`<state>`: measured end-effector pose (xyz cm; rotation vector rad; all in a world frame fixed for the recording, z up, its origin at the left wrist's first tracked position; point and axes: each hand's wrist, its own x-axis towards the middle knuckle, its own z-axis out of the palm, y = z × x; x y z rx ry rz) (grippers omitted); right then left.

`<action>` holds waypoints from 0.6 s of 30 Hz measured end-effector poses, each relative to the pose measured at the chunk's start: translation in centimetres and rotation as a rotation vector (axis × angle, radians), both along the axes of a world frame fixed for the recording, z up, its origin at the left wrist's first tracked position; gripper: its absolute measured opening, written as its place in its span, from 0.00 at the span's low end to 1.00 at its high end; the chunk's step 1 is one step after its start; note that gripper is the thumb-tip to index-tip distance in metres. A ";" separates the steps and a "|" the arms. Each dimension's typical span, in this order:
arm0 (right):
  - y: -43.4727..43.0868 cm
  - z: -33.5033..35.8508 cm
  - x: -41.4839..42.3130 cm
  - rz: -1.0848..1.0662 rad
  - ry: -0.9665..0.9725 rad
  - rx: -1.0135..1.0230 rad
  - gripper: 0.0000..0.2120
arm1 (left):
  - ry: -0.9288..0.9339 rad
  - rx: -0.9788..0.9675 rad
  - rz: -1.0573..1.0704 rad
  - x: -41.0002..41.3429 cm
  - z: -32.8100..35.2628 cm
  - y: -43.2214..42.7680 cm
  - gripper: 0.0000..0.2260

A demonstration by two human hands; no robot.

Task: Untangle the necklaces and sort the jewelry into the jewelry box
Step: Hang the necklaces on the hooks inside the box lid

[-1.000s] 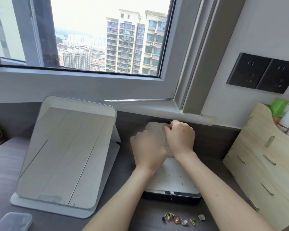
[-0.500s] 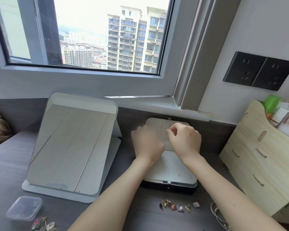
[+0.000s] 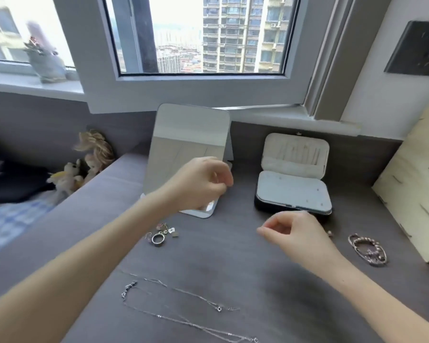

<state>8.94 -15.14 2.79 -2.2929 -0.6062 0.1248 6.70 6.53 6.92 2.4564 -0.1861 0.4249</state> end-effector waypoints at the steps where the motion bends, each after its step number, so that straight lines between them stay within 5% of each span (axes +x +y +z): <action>1: 0.3 -0.5 -1.1 0.066 0.016 -0.070 0.06 | 0.026 -0.001 0.039 -2.0 -0.1 1.3 0.10; 5: 1.4 -1.7 -4.6 0.238 0.018 -0.273 0.08 | 0.242 0.070 0.221 -8.6 -2.2 5.4 0.05; 9: 1.7 -2.5 -6.7 0.244 0.006 -0.271 0.09 | 0.446 0.219 0.343 -13.3 -5.2 6.9 0.07; 18: 1.6 -3.5 -7.8 0.194 -0.043 -0.226 0.07 | 0.250 0.163 0.660 -16.0 -6.4 10.3 0.06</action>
